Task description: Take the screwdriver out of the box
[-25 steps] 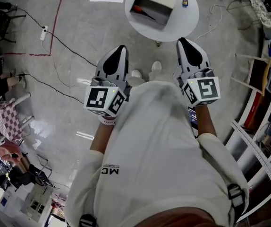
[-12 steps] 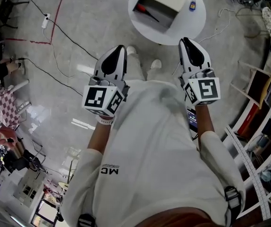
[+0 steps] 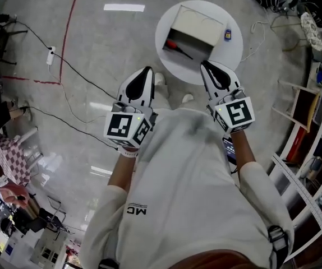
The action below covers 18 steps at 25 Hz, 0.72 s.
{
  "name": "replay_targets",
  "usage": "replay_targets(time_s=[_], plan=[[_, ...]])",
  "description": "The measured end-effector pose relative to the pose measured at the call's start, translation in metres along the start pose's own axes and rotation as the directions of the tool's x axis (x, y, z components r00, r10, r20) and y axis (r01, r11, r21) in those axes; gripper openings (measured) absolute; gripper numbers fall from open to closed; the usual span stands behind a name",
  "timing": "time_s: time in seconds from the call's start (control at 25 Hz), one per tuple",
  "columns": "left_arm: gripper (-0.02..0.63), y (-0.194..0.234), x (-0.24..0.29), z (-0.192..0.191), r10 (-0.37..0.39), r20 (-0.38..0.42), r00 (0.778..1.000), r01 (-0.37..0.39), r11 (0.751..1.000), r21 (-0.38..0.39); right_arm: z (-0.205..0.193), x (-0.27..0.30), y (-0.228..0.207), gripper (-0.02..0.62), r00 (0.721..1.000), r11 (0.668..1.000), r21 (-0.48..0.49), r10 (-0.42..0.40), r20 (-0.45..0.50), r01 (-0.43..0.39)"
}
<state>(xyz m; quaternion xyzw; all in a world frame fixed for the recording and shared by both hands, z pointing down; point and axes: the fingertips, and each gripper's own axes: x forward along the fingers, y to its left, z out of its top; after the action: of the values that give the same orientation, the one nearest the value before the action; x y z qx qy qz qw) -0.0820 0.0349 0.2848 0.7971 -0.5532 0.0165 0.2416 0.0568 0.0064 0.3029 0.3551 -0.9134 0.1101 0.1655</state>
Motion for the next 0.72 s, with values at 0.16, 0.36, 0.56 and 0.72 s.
replay_targets(time_s=[0.16,0.36,0.56,0.72], plan=[[0.006,0.015,0.03,0.004,-0.067,-0.031,0.997,0.066,0.998,-0.015,0.007,0.022,-0.014,0.083,0.999,0.999,-0.004,-0.05,-0.018,0.05],[0.006,0.02,0.058,-0.004,-0.113,-0.109,0.988,0.113,0.994,-0.009,0.002,0.044,-0.029,0.084,0.995,0.996,0.02,-0.088,-0.035,0.089],[0.006,0.015,0.082,-0.009,-0.126,-0.147,0.981,0.131,0.991,0.019,-0.015,0.066,-0.049,0.084,0.996,0.997,0.02,-0.07,-0.063,0.072],[0.006,0.018,0.092,-0.028,-0.097,-0.185,0.978,0.104,0.994,0.031,-0.041,0.082,-0.053,0.084,0.993,0.999,-0.019,-0.036,-0.116,0.034]])
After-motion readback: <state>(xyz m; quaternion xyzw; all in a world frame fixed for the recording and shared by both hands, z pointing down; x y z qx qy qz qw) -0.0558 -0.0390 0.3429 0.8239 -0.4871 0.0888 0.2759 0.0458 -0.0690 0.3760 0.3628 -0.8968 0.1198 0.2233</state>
